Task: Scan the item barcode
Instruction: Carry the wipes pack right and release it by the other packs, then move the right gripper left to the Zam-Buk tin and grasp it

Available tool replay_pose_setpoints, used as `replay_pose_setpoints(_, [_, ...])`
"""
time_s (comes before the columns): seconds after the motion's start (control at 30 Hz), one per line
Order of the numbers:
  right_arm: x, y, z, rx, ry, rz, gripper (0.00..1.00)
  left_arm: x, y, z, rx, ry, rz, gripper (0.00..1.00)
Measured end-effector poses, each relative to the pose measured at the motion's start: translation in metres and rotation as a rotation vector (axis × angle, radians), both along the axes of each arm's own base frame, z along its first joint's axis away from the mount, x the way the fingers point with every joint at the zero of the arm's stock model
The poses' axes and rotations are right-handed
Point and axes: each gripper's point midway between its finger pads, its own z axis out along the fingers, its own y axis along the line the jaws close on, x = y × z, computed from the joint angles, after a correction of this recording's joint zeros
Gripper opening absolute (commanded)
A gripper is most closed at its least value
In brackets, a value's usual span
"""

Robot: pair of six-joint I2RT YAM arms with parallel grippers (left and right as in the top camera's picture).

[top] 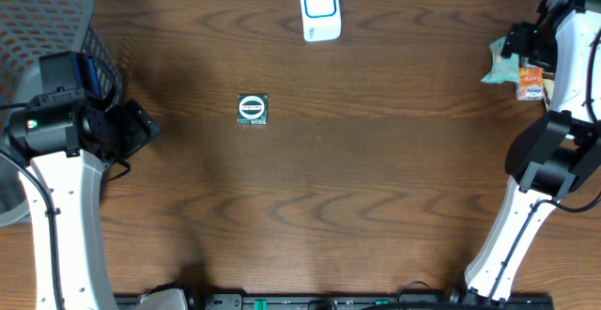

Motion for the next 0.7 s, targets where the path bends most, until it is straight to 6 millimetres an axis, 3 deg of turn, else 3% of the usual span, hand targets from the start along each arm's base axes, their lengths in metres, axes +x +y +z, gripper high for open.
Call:
replay_pose_setpoints(0.33, [-0.006, 0.107, 0.0, 0.345, 0.041, 0.149, 0.77, 0.0, 0.0, 0.0, 0.0, 0.0, 0.0, 0.98])
replay_pose_setpoints(0.6, [-0.013, 0.186, 0.004, 0.447, 0.089, 0.281, 0.76, 0.0, 0.0, 0.0, 0.0, 0.0, 0.0, 0.98])
replay_pose_setpoints(0.7, [-0.016, 0.211, 0.004, 0.454, 0.106, 0.326, 0.85, 0.0, 0.0, 0.0, 0.0, 0.0, 0.0, 0.98])
